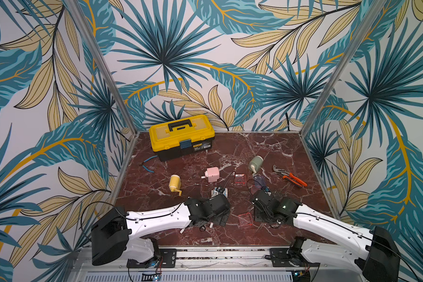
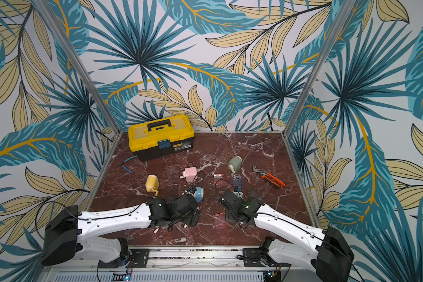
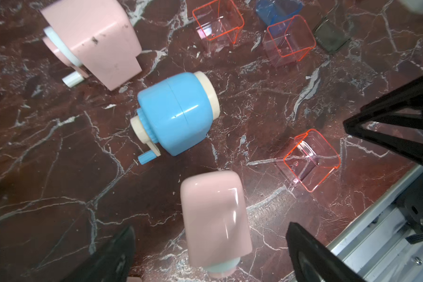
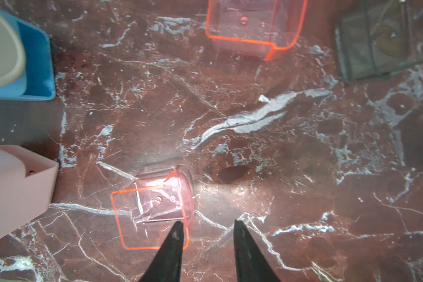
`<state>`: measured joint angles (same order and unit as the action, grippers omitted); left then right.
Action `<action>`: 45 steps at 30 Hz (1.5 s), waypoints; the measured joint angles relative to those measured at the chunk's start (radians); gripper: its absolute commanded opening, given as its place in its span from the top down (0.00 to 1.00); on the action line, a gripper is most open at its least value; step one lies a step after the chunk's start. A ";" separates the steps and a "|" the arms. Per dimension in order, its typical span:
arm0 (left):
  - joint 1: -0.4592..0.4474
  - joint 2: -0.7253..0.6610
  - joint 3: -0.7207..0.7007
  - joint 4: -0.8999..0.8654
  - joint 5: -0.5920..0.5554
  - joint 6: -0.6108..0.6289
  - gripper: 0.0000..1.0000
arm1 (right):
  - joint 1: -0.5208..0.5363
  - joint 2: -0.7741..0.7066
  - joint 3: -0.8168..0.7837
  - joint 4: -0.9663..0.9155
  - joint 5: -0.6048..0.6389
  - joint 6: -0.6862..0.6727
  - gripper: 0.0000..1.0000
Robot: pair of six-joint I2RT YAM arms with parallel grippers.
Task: Put the tray back into the pencil sharpener
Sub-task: Pick up the pencil sharpener from the center of the board.
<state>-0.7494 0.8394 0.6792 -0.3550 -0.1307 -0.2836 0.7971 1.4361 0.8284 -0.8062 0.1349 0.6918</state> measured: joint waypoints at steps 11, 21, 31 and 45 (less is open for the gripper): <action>-0.166 0.092 -0.006 -0.002 -0.023 -0.090 0.22 | 0.038 0.095 0.024 0.003 -0.005 -0.071 0.85; -0.340 0.232 0.040 -0.051 -0.132 -0.198 0.11 | 0.039 -0.049 -0.023 0.026 0.015 -0.013 0.64; -0.380 0.394 0.128 -0.159 -0.145 -0.301 0.00 | 0.039 -0.307 -0.122 0.013 0.083 0.141 0.63; -0.380 0.632 0.215 -0.220 -0.125 -0.359 0.11 | 0.039 -0.360 -0.163 -0.005 0.101 0.214 0.62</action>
<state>-1.1297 1.4712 0.8944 -0.5751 -0.2558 -0.6430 0.8356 1.0763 0.6655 -0.8116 0.2363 0.9054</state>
